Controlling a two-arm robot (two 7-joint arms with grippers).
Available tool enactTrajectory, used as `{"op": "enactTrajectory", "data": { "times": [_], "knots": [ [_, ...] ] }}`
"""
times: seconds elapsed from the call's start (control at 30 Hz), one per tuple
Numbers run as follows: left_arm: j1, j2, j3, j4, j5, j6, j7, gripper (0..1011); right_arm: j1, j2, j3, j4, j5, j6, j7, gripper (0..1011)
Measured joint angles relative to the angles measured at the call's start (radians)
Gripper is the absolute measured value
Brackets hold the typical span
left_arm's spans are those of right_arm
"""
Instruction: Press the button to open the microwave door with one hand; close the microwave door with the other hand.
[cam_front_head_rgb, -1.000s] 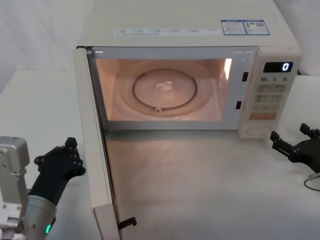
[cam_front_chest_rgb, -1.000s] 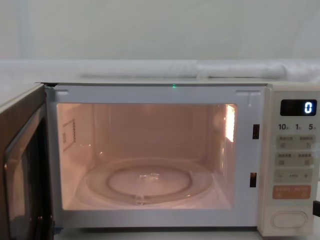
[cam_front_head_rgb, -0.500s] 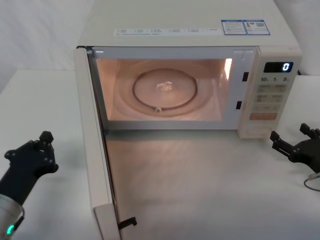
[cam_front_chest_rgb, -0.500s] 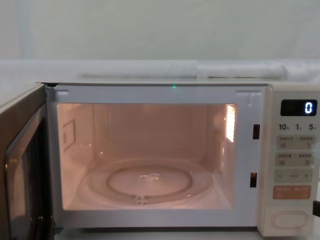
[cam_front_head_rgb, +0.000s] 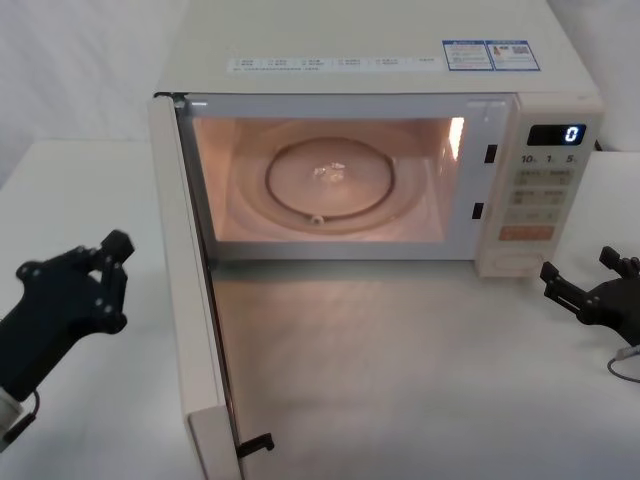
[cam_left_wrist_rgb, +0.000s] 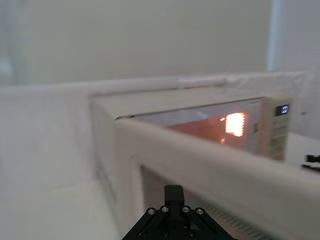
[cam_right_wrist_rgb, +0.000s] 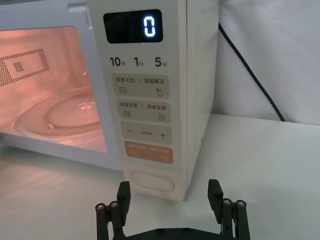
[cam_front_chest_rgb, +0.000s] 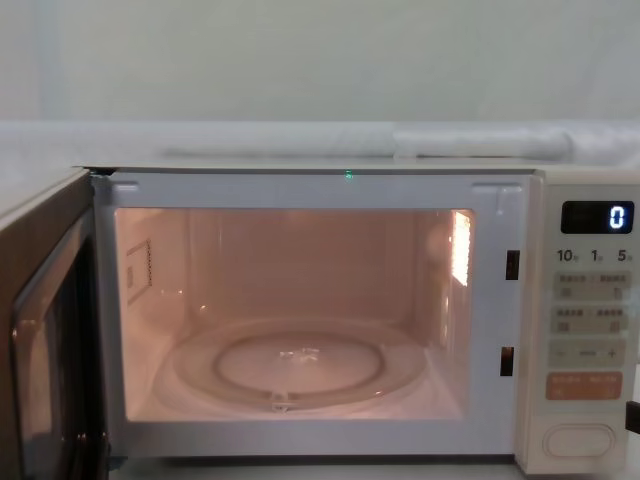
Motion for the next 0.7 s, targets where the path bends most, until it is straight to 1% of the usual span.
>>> {"op": "enactTrajectory", "data": {
  "times": [0.1,0.2,0.23,0.3,0.37,0.4,0.43,0.53,0.6,0.7],
  "knots": [
    [-0.019,0.022,0.012,-0.011,-0.013,0.003,-0.017,0,0.0,0.0,0.0,0.0,0.0,0.0,0.0,1002],
    [-0.043,0.035,0.029,-0.011,-0.02,0.007,-0.027,0,0.0,0.0,0.0,0.0,0.0,0.0,0.0,1002],
    [-0.063,0.042,0.045,-0.004,-0.022,0.01,-0.031,0,0.0,0.0,0.0,0.0,0.0,0.0,0.0,1002],
    [-0.086,0.048,0.064,0.007,-0.022,0.014,-0.034,0,0.0,0.0,0.0,0.0,0.0,0.0,0.0,1002],
    [-0.132,0.052,0.103,0.034,-0.024,0.02,-0.037,0,0.0,0.0,0.0,0.0,0.0,0.0,0.0,1002],
    [-0.132,0.052,0.103,0.034,-0.024,0.02,-0.037,0,0.0,0.0,0.0,0.0,0.0,0.0,0.0,1002],
    [-0.157,0.048,0.123,0.05,-0.028,0.023,-0.037,0,0.0,0.0,0.0,0.0,0.0,0.0,0.0,1002],
    [-0.196,0.038,0.154,0.072,-0.03,0.026,-0.028,0,0.0,0.0,0.0,0.0,0.0,0.0,0.0,1002],
    [-0.251,0.022,0.198,0.103,-0.025,0.03,-0.013,0,0.0,0.0,0.0,0.0,0.0,0.0,0.0,1002],
    [-0.294,0.011,0.233,0.125,-0.019,0.034,-0.005,0,0.0,0.0,0.0,0.0,0.0,0.0,0.0,1002]
  ]
}}
